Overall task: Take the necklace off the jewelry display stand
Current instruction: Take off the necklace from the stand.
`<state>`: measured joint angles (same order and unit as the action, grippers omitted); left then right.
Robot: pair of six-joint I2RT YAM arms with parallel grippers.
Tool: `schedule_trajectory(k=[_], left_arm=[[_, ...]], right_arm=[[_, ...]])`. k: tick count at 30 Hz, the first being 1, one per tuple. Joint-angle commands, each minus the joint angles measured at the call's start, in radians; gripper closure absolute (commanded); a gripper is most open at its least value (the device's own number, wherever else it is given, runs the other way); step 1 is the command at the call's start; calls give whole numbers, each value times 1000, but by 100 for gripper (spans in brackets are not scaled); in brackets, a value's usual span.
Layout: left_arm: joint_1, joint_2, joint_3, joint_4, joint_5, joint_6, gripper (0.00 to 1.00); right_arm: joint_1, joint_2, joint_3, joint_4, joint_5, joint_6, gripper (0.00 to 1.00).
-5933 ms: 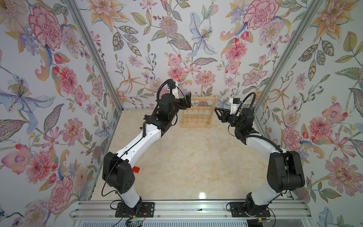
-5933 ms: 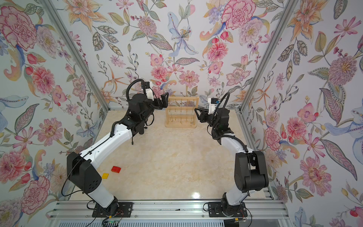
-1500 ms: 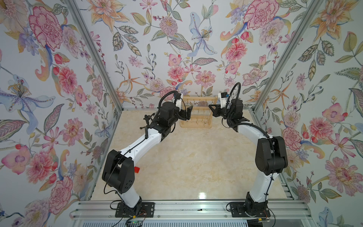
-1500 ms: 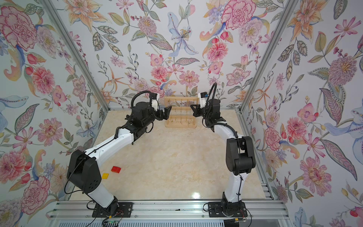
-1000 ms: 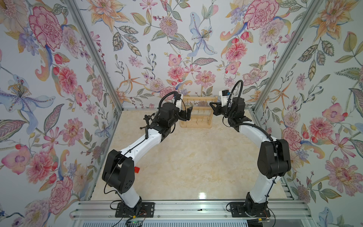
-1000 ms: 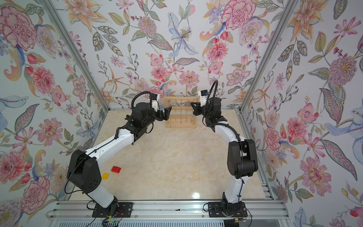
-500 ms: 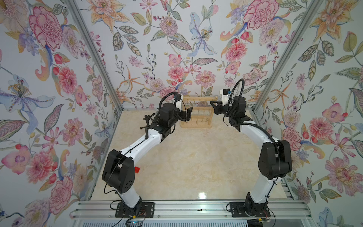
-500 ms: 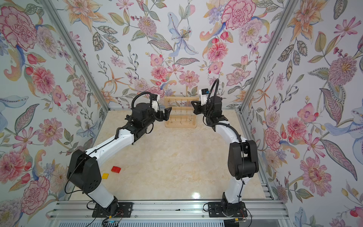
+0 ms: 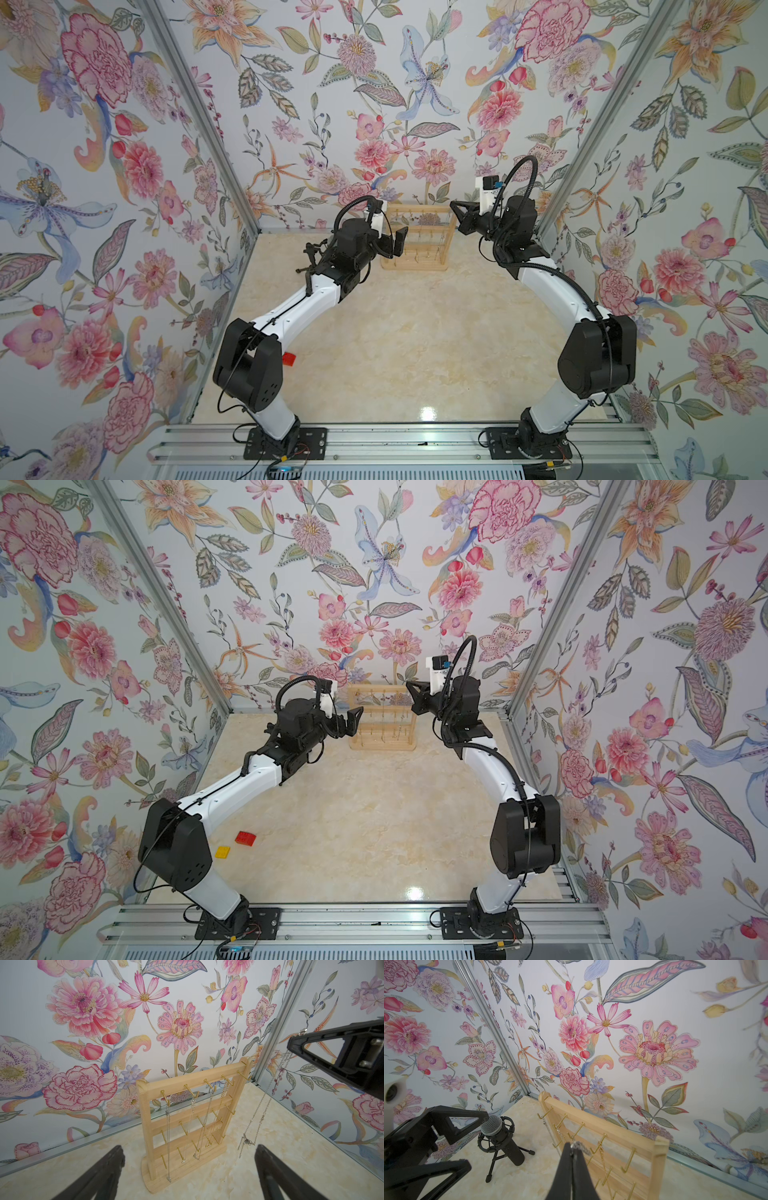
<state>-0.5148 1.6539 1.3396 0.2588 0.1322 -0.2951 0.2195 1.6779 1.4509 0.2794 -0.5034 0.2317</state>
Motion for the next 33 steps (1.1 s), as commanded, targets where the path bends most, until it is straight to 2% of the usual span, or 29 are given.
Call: schedule_trajectory(k=[1,6,11,19,33], left_arm=[[15,-44,-20,32,37,10,1],[15,-75,-47,61,104,1,1],[5,-131,-83,116,229,-12,1],[-73,-186,-99,144,374,28,1],[-180,-204,-133,117,475,73,1]], right_arm=[[7,-69,-18,-17,5,25,98],[7,-138,-47,-45,-14,57,98],[8,-224,-81,-92,-30,88,98],[7,-367,-167,-143,-57,145,97],[11,-594,-315,-193,-134,221,97]])
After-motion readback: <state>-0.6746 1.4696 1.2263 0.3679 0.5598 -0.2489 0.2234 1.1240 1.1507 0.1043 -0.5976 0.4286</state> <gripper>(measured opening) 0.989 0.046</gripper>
